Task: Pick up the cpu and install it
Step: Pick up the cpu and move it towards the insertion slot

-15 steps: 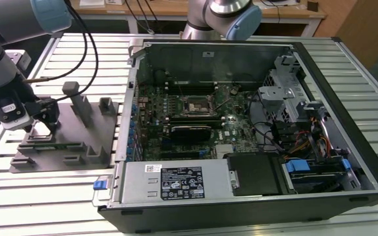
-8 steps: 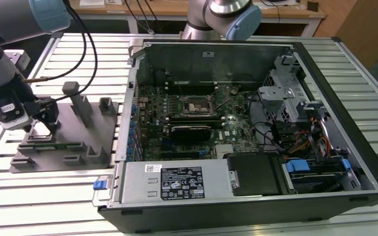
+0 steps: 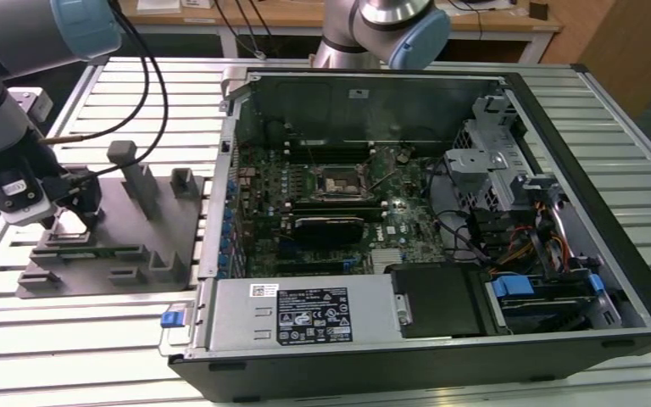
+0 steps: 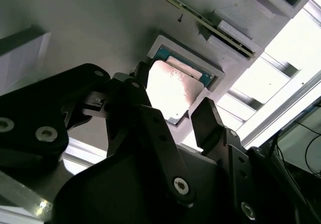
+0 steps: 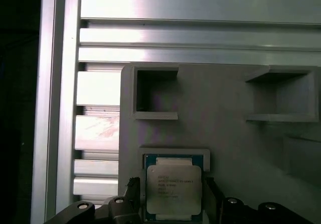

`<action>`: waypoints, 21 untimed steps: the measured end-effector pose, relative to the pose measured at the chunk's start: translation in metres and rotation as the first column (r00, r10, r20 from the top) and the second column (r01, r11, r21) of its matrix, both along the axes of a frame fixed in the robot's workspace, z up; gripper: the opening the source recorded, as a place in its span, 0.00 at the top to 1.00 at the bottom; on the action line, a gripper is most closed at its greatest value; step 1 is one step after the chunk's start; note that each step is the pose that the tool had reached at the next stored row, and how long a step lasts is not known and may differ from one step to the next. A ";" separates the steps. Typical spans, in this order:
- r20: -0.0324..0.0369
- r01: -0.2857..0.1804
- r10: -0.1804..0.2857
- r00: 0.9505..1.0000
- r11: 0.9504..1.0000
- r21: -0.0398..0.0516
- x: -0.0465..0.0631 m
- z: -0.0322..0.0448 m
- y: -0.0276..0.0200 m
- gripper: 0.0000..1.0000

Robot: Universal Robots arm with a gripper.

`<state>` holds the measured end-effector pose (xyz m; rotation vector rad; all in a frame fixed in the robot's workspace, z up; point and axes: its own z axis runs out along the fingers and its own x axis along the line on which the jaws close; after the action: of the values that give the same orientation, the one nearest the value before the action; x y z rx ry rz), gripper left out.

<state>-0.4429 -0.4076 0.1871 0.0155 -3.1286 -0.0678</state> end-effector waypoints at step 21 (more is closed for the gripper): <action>0.000 0.000 0.000 1.000 1.000 0.000 0.000 0.0051 0.0000 0.47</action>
<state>-0.4425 -0.4076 0.1922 0.0155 -3.1285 -0.0678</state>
